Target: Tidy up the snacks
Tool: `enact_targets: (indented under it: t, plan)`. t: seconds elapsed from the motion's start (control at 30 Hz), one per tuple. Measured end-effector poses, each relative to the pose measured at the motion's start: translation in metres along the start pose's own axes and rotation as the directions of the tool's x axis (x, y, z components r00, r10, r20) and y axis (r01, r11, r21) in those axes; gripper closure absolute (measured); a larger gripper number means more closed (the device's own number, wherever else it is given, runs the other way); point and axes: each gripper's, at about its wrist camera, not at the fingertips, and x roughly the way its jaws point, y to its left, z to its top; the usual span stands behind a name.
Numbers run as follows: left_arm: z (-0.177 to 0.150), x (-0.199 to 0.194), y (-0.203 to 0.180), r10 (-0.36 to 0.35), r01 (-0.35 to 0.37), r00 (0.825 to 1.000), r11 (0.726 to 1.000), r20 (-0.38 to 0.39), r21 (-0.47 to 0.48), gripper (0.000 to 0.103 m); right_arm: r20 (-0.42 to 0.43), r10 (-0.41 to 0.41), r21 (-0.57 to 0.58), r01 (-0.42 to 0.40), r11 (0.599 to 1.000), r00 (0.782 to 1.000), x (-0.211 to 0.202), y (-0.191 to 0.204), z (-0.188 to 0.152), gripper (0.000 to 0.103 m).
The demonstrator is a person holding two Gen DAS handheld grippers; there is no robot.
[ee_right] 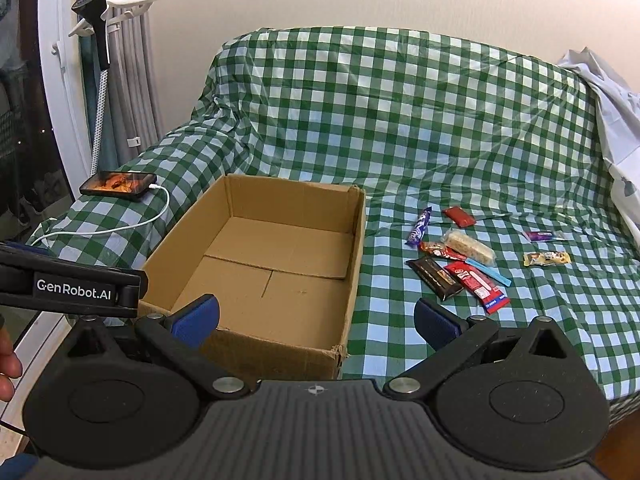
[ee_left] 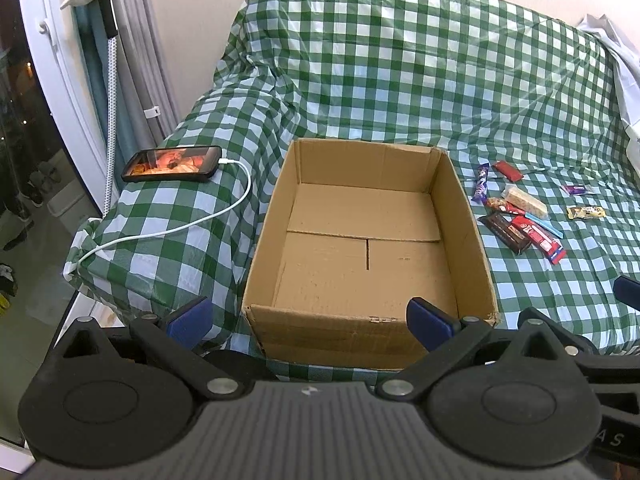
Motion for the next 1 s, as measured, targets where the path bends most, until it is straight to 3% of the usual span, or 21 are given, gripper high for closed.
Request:
enact_targets:
  t: [0.7,1.0]
  plan:
    - [-0.003,0.003,-0.012,0.040,-0.041,0.999,0.998,0.015,0.044,0.000,-0.018,0.028,0.045,-0.027,0.999,0.999,0.010,-0.013,-0.008,0.000]
    - [-0.002,0.011,-0.031,0.047,-0.045,0.999,0.995,-0.026,0.088,0.000,-0.034,0.044,0.097,-0.040,0.995,0.998,0.020,-0.033,-0.013,0.000]
